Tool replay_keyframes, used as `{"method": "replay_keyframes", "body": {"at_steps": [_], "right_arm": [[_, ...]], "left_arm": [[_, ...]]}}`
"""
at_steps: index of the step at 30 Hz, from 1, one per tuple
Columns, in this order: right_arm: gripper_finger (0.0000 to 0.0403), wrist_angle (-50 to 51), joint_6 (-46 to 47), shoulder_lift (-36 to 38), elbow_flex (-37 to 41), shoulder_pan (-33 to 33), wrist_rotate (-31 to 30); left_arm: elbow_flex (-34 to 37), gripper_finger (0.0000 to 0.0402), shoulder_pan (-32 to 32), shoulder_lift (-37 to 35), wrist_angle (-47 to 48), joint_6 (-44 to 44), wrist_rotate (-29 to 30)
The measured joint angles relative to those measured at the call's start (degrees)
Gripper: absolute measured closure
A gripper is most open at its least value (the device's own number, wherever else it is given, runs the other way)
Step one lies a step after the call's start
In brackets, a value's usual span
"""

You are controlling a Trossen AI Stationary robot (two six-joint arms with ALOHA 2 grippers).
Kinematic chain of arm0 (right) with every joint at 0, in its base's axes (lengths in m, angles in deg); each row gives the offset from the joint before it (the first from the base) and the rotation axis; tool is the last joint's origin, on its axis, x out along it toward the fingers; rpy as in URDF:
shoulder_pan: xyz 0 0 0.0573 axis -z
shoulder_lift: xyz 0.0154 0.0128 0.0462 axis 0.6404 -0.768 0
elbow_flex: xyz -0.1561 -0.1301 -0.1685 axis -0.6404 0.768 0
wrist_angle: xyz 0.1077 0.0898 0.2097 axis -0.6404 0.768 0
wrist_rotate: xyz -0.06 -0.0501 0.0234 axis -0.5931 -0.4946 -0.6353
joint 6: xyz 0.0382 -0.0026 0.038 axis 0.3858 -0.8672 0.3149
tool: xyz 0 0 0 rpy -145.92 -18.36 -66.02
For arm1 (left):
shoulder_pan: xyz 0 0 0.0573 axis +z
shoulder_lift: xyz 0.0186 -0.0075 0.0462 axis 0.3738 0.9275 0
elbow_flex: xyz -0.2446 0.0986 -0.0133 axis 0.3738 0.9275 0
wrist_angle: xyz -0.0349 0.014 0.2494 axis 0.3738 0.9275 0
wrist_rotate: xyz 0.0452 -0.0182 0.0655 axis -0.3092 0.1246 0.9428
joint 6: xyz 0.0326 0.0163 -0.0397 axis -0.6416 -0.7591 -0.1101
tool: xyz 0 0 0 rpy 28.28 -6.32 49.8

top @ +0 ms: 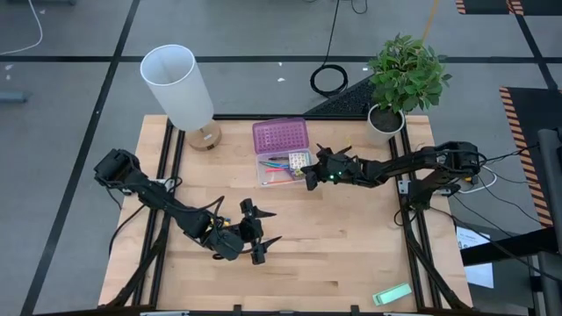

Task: Pack school essentials
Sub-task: Put the yellow crayon box into the purple supply box

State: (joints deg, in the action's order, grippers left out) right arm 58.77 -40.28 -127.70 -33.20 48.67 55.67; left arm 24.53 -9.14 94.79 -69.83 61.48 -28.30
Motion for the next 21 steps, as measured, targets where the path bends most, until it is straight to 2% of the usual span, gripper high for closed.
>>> {"method": "replay_keyframes", "body": {"at_steps": [3,12,21], "right_arm": [[0.0401,0.44,0.93,0.00,0.00,-0.77,-3.24],[0.0401,0.50,3.42,-0.01,0.00,-1.54,-3.27],[0.0397,-4.27,8.80,-6.91,0.02,-1.85,-3.47]], "left_arm": [[0.00,0.0078,-0.01,0.01,-0.04,0.00,0.00],[0.00,0.0078,-0.01,0.01,-0.14,0.01,0.00],[0.00,0.0078,-0.01,0.02,-1.18,-0.49,-0.31]]}}
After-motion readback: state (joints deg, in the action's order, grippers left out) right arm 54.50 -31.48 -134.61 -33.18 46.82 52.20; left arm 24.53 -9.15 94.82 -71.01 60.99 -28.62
